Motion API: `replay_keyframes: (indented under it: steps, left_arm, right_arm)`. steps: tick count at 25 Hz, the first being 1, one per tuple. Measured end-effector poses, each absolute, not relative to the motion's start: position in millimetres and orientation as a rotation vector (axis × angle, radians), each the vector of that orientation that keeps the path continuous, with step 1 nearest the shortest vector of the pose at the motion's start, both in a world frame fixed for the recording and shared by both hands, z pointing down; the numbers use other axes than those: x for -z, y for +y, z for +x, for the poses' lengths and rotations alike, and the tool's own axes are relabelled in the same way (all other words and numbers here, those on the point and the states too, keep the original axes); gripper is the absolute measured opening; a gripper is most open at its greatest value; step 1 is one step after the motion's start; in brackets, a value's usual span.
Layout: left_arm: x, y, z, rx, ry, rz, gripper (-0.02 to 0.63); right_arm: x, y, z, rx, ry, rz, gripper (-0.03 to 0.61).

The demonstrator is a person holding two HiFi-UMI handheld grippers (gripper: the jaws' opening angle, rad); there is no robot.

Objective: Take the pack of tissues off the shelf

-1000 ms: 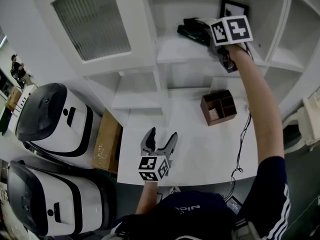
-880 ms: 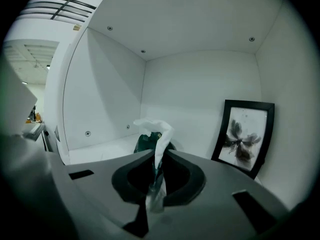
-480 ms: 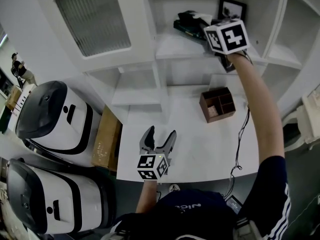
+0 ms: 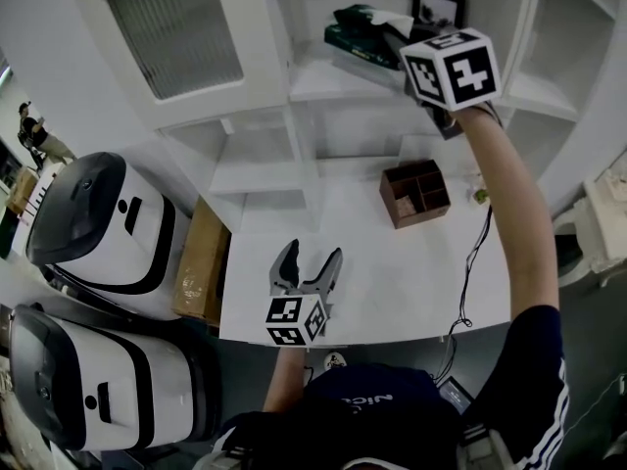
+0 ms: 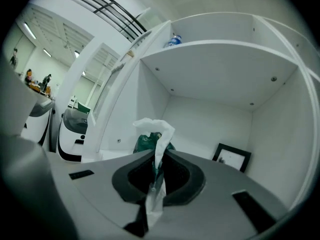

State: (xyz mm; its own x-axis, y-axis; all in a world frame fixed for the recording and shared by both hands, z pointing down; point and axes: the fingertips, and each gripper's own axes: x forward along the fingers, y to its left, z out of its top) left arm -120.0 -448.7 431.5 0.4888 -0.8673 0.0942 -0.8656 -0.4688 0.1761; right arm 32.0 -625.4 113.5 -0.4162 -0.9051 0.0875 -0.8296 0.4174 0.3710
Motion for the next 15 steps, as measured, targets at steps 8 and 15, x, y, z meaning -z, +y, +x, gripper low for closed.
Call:
replay_keyframes:
  steps: [8, 15]
  left_arm:
    - [-435, -426, -103, 0.014, -1.489, 2.537, 0.370]
    - [-440, -410, -85, 0.003, -1.480, 2.529, 0.370]
  right_arm:
    - [-119, -577, 49, 0.500, -2.380, 1.509, 0.014]
    - [-123, -529, 58, 0.568, -2.432, 1.479, 0.014]
